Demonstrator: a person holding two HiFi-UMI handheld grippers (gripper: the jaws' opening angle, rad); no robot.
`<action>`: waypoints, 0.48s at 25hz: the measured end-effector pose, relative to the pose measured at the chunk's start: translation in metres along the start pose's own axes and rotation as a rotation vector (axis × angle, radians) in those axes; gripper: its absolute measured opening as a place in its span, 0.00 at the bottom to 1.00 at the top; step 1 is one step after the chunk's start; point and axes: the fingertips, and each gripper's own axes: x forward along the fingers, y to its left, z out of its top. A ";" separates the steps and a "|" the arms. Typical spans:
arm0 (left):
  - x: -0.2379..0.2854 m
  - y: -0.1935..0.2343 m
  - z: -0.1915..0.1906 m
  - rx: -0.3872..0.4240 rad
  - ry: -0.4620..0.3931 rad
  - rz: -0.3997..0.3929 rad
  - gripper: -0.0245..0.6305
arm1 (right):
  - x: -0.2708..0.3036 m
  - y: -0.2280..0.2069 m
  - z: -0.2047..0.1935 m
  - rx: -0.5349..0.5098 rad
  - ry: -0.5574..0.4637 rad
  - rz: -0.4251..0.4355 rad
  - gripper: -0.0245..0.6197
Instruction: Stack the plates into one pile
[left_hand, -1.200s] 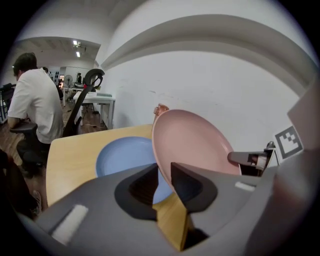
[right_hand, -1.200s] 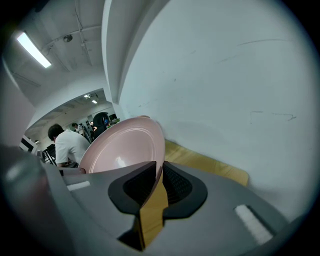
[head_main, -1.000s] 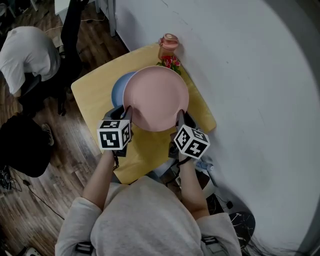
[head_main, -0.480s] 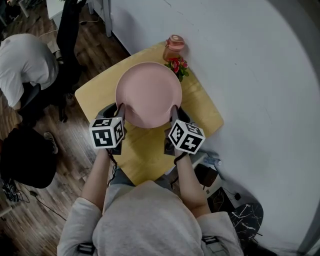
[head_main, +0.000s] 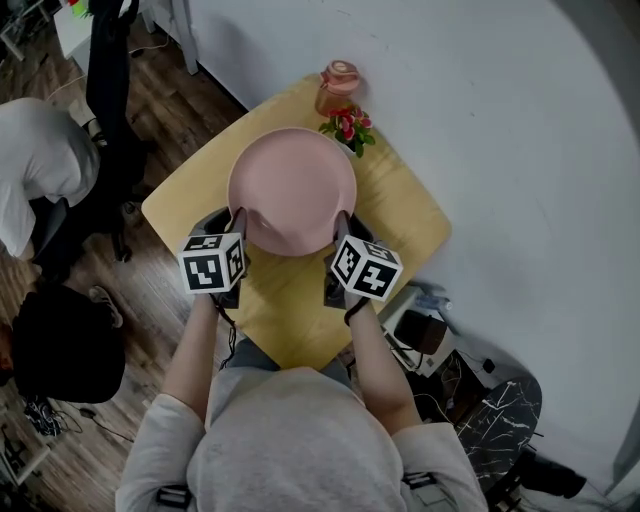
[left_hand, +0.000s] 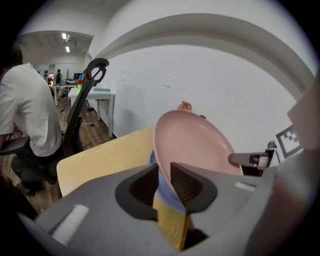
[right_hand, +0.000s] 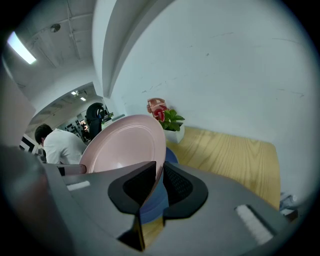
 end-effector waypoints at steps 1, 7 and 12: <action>0.004 0.001 -0.001 0.005 0.011 -0.006 0.25 | 0.002 -0.001 -0.003 0.006 0.007 -0.010 0.11; 0.024 0.006 -0.011 0.040 0.072 -0.044 0.25 | 0.012 -0.010 -0.024 0.030 0.043 -0.070 0.11; 0.037 0.009 -0.019 0.062 0.109 -0.061 0.25 | 0.020 -0.014 -0.035 0.035 0.067 -0.108 0.11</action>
